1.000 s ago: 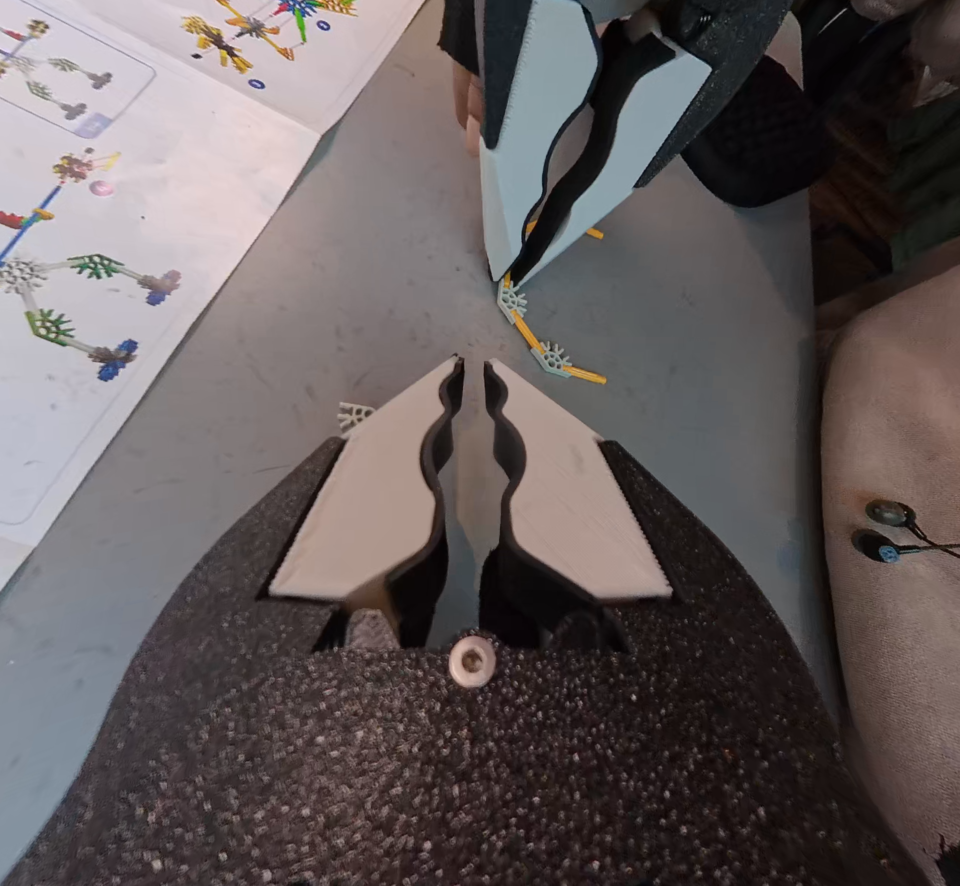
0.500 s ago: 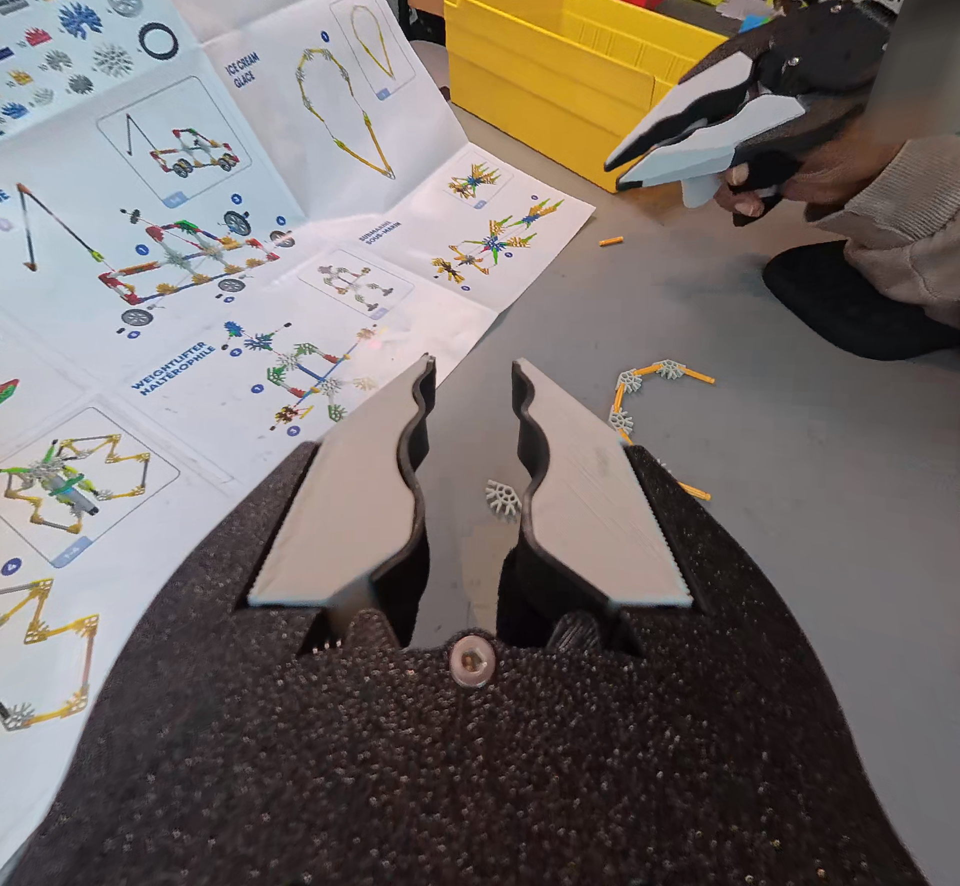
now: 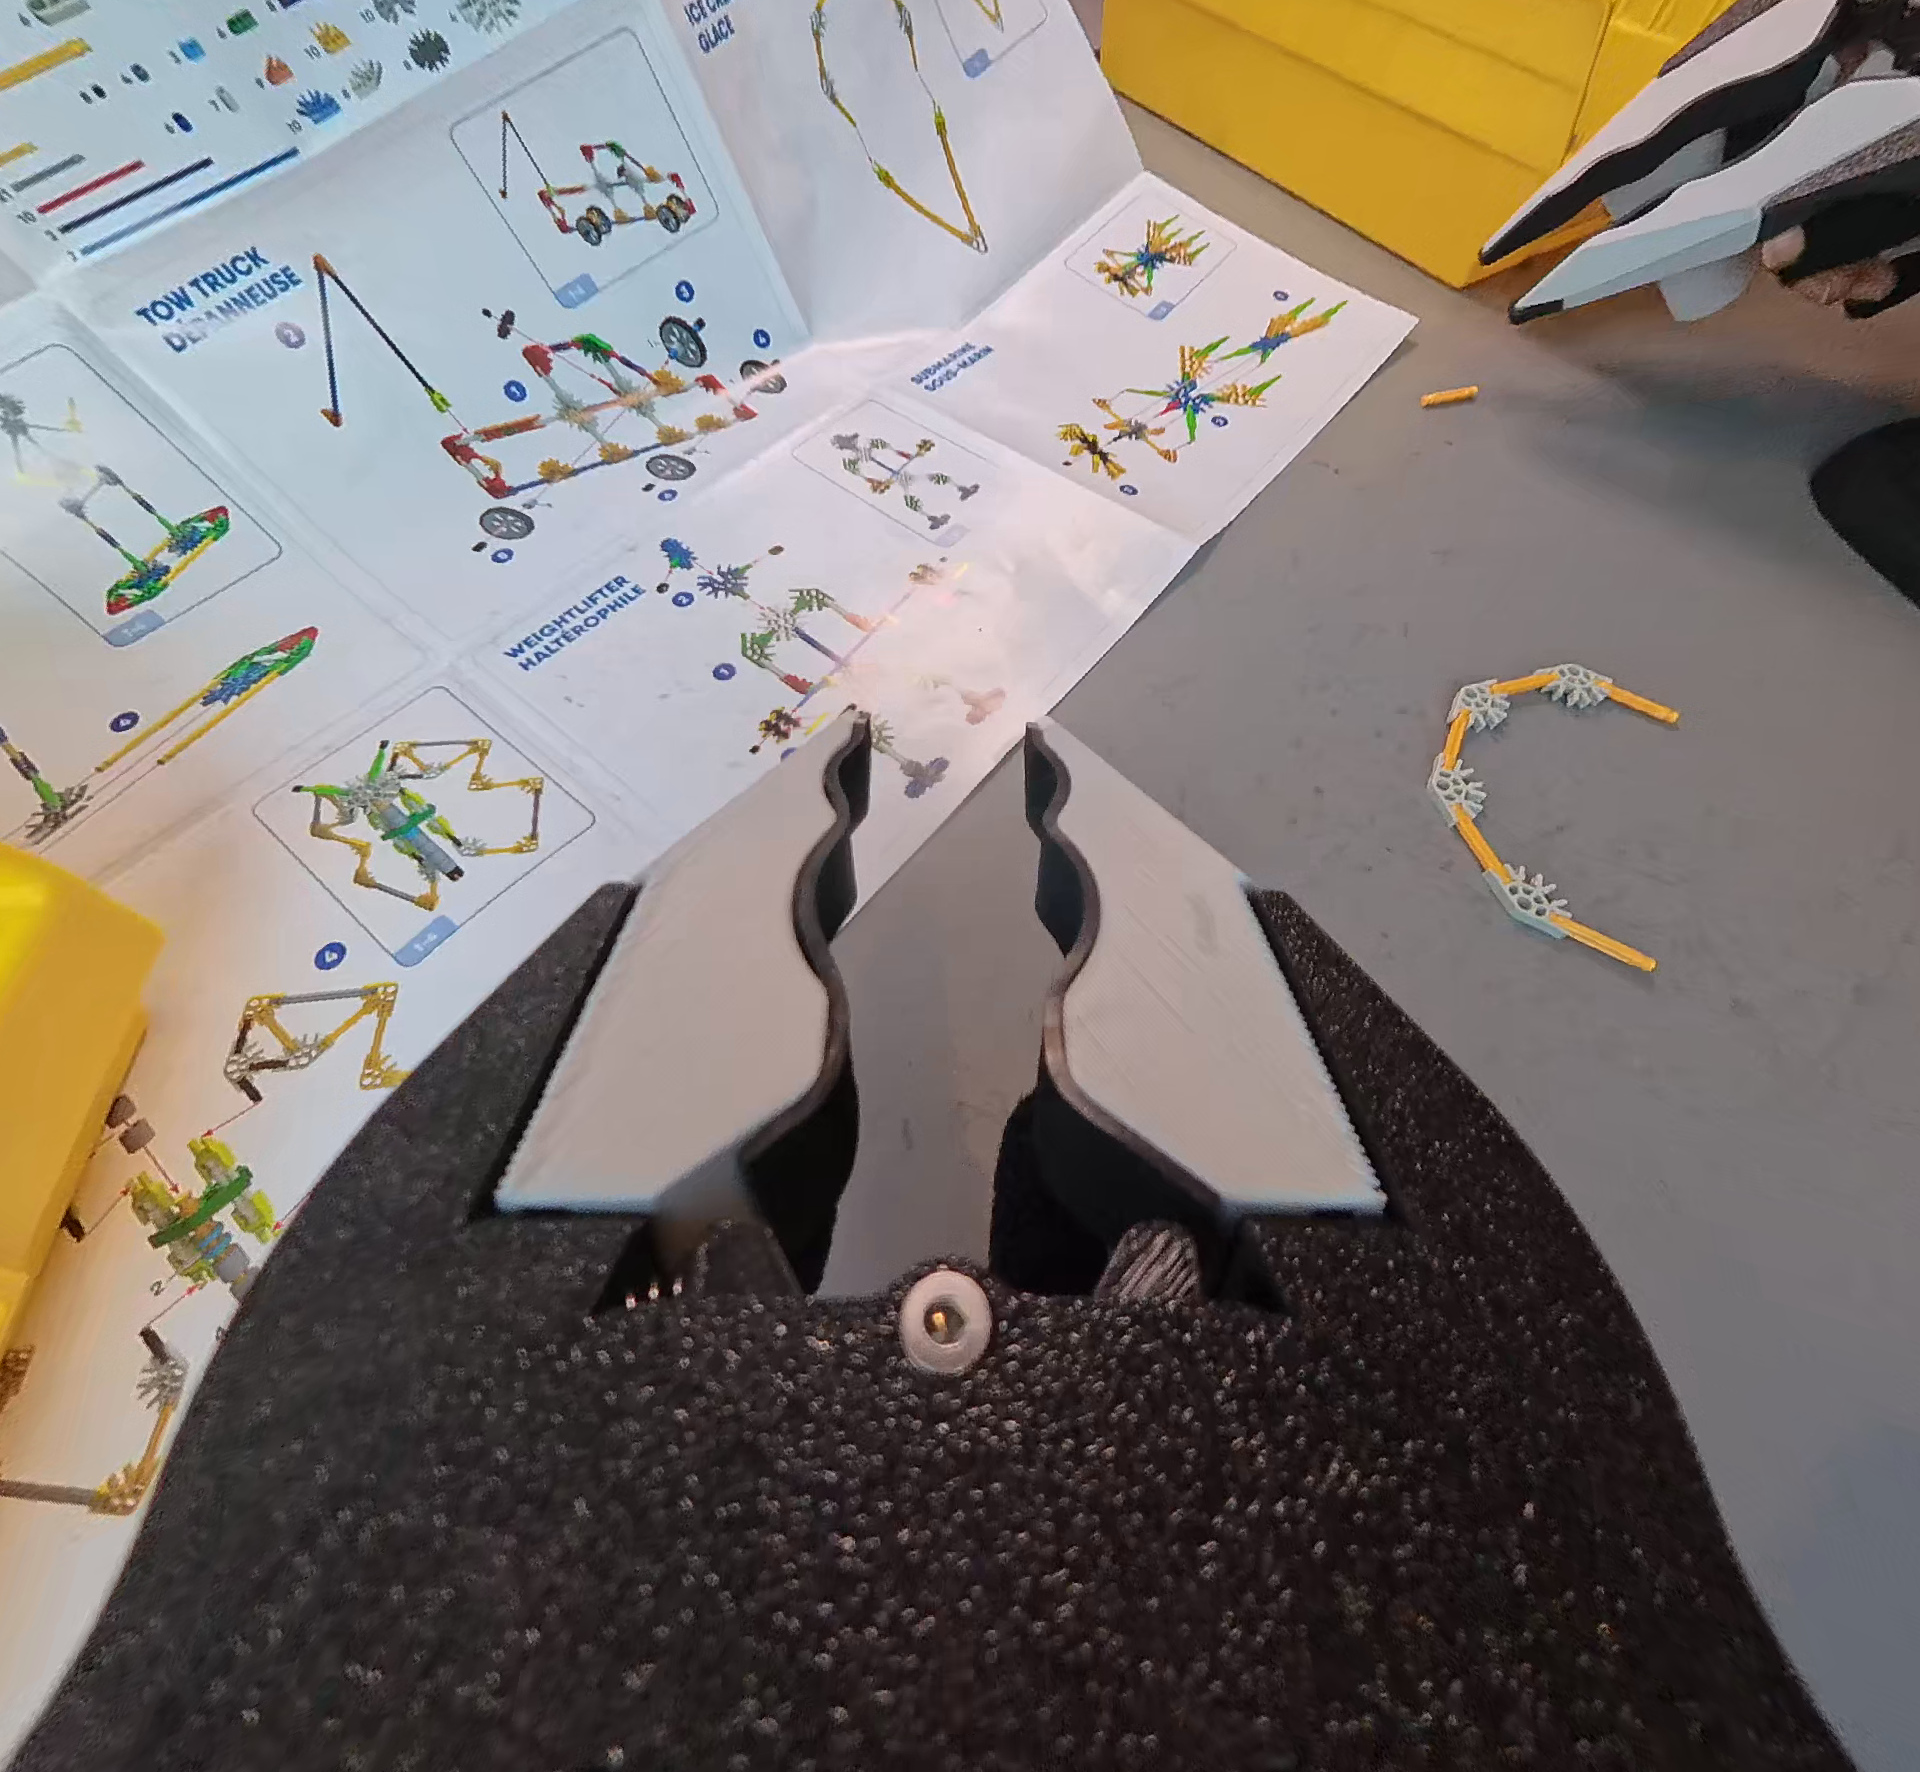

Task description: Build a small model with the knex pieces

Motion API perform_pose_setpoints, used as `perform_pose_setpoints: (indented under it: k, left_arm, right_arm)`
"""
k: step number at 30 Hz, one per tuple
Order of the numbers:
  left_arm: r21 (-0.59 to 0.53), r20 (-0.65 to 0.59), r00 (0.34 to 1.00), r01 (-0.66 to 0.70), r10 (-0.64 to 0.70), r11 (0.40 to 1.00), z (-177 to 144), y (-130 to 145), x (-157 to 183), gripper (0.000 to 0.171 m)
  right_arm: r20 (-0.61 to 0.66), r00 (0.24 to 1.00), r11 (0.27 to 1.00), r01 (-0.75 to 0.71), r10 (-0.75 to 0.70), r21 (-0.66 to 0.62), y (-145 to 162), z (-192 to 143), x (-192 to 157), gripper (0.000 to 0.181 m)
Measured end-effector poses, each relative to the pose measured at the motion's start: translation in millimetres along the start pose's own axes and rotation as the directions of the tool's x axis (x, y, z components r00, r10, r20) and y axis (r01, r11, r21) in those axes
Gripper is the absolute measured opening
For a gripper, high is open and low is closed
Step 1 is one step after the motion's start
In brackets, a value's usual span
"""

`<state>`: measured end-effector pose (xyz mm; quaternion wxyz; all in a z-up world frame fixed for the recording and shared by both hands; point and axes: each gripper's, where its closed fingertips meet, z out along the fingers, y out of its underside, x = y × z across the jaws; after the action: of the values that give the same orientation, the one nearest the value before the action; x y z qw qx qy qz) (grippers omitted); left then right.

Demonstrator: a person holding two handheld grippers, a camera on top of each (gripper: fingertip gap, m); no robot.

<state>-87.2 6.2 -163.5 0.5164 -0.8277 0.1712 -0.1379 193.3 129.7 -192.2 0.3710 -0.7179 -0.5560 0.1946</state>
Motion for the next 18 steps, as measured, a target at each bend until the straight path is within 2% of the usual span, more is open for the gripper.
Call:
perform_pose_setpoints:
  k: [2,6,9,18]
  left_arm:
    - [-0.045,-0.010,1.000,-0.009,0.009,0.999,1.3,7.8,-1.1,0.030]
    - [-0.060,-0.021,1.000,0.000,-0.002,0.998,-1.1,10.5,-4.7,0.028]
    - [-0.088,-0.052,0.998,0.023,-0.028,0.996,0.2,16.5,-2.2,0.028]
    - [-0.226,-0.206,0.978,-0.034,-0.014,0.973,12.8,45.5,32.2,0.030]
  right_arm:
    - [0.068,0.998,0.999,-0.011,0.014,-0.044,11.5,6.1,-10.5,0.026]
    - [0.062,0.998,0.991,0.020,-0.012,-0.131,25.8,18.4,-11.5,0.023]
    - [0.092,0.995,0.986,0.052,-0.038,-0.156,24.6,19.9,-19.9,0.006]
    - [0.114,0.990,0.991,0.090,-0.078,-0.103,17.9,21.4,-29.3,0.002]
